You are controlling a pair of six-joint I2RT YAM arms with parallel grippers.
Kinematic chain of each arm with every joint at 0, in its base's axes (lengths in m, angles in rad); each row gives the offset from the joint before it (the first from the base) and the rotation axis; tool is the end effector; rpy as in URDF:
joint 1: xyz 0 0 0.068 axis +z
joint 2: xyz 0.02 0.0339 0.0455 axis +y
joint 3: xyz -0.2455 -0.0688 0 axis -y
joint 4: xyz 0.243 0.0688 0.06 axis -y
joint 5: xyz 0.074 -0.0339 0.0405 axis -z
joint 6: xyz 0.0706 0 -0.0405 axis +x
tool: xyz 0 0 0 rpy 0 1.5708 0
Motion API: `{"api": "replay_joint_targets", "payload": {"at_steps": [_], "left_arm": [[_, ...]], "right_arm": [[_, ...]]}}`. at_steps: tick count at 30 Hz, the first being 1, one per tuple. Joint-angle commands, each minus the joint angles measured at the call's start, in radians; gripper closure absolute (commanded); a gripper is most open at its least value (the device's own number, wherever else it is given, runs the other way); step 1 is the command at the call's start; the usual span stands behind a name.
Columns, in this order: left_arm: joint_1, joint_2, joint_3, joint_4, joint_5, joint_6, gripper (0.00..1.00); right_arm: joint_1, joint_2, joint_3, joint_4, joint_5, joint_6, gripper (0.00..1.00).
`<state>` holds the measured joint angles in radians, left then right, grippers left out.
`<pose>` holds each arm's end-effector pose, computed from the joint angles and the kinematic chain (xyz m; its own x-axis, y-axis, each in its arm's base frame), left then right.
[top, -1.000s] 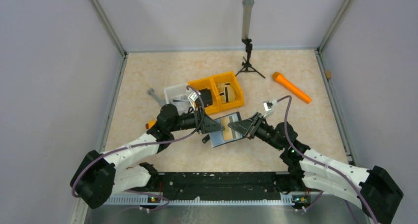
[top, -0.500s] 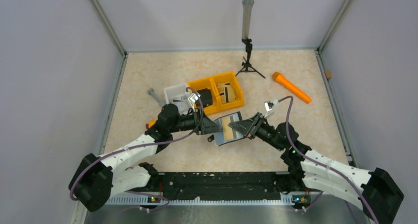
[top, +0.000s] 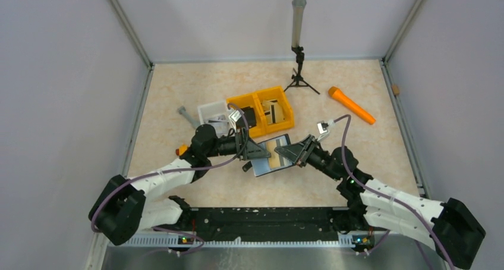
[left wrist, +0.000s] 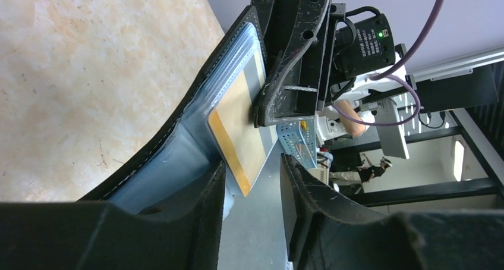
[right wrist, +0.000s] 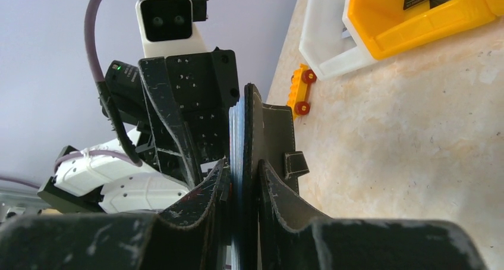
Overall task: Take the credit cards out of the card holder
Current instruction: Remove the credit card from the card holder.
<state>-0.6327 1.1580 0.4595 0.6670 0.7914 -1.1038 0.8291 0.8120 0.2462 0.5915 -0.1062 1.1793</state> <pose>0.1878 -0.2000 0.2242 -0.8945 -0.1223 -0.4300 0.4226 0.0825 -0.9026 0.1516 0.1765 0.2157 -0.7372 0.5559 -0.3840 -0.3231 0.2090 0.9230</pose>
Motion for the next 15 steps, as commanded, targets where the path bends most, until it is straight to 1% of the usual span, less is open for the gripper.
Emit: {"api": "replay_joint_targets", "payload": {"at_steps": [1, 2, 3, 5, 6, 8, 11, 14, 15], "left_arm": [[-0.014, 0.043, 0.007, 0.142, 0.037, -0.037, 0.54], [-0.016, 0.051, 0.007, 0.165, 0.046, -0.046, 0.51], [-0.018, 0.057, 0.007, 0.183, 0.05, -0.054, 0.5], [-0.021, 0.059, 0.004, 0.204, 0.047, -0.06, 0.51], [-0.02, 0.058, 0.004, 0.202, 0.044, -0.057, 0.55], [-0.018, 0.051, 0.005, 0.186, 0.034, -0.047, 0.68], [-0.019, 0.048, 0.008, 0.165, 0.022, -0.032, 0.82], [-0.018, 0.049, 0.007, 0.157, 0.013, -0.026, 1.0], [-0.017, 0.046, 0.006, 0.15, 0.009, -0.022, 1.0]], "right_arm": [[0.01, 0.033, 0.024, 0.14, -0.058, 0.035, 1.0], [0.011, 0.043, 0.022, 0.158, -0.064, 0.042, 1.0], [0.01, 0.051, 0.021, 0.174, -0.07, 0.049, 1.0], [0.01, 0.061, 0.021, 0.194, -0.077, 0.057, 1.0], [0.01, 0.062, 0.022, 0.196, -0.076, 0.059, 1.0], [0.01, 0.062, 0.023, 0.194, -0.077, 0.057, 1.0], [0.01, 0.064, 0.022, 0.193, -0.082, 0.057, 1.0], [0.01, 0.06, 0.016, 0.199, -0.081, 0.055, 1.0], [0.01, 0.056, 0.014, 0.198, -0.079, 0.055, 0.99]]}}
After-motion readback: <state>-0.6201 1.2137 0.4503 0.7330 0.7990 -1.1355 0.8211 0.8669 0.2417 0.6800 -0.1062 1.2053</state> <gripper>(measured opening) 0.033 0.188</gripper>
